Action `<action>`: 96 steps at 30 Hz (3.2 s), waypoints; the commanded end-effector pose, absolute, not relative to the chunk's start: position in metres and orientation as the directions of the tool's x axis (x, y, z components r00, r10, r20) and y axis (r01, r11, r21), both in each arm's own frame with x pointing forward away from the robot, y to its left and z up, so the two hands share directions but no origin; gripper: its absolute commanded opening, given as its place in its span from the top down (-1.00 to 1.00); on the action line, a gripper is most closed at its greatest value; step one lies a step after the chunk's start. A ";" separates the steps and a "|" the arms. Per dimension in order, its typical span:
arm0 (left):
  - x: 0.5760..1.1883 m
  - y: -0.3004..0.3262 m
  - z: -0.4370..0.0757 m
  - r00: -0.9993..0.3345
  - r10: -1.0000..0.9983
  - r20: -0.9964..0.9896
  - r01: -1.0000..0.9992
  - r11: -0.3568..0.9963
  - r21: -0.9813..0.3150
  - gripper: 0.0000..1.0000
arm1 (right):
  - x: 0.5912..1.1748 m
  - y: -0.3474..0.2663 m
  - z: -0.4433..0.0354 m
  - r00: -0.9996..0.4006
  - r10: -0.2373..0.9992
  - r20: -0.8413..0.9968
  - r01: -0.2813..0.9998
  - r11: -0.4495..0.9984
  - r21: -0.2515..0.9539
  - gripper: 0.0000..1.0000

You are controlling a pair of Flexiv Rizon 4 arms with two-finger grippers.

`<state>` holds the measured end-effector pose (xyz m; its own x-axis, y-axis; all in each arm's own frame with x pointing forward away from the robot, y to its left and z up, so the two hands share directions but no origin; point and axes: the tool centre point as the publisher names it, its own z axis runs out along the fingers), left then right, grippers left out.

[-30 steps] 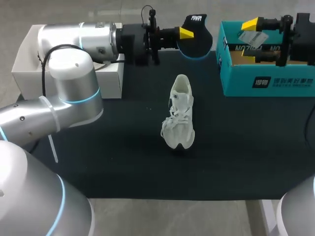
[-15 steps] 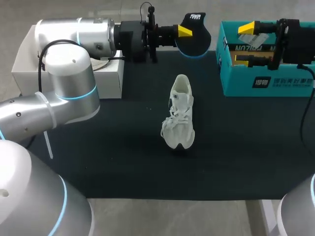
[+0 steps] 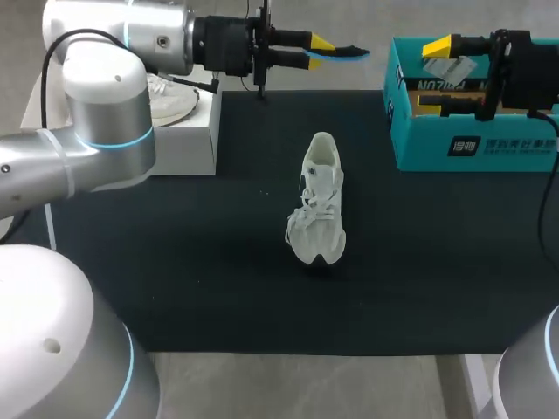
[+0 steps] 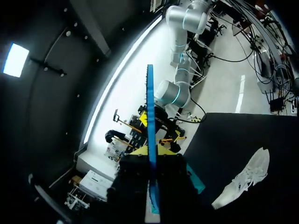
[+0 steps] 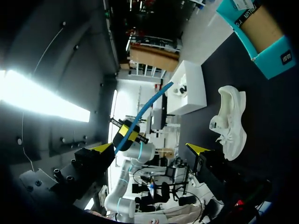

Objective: Take the shoe out of the shoebox, open the shoe tongue, remove and reinsert the insole, then place the shoe into the shoebox

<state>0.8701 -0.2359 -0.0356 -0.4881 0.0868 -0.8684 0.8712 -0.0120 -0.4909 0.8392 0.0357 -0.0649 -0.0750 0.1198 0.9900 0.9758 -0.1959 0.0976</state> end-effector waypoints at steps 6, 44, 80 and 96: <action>0.886 -0.233 -0.034 -0.866 0.264 -0.424 0.447 0.033 -0.894 1.00 | 0.840 0.037 -0.065 -0.074 0.121 0.990 0.976 -0.197 0.097 -1.00; 0.880 -0.217 -0.032 -0.855 0.144 0.498 -0.482 0.134 -0.866 1.00 | 0.840 0.037 -0.065 -0.074 0.121 0.990 0.976 -0.197 0.097 -1.00; 0.888 -0.209 -0.030 -0.309 0.132 0.942 -0.930 0.167 -0.328 1.00 | 0.840 0.037 -0.065 -0.074 0.121 0.990 0.976 -0.197 0.097 -1.00; 0.890 -0.207 -0.040 -0.077 0.189 0.979 -0.960 0.252 -0.124 1.00 | 0.840 0.037 -0.065 -0.074 0.121 0.990 0.976 -0.197 0.097 -1.00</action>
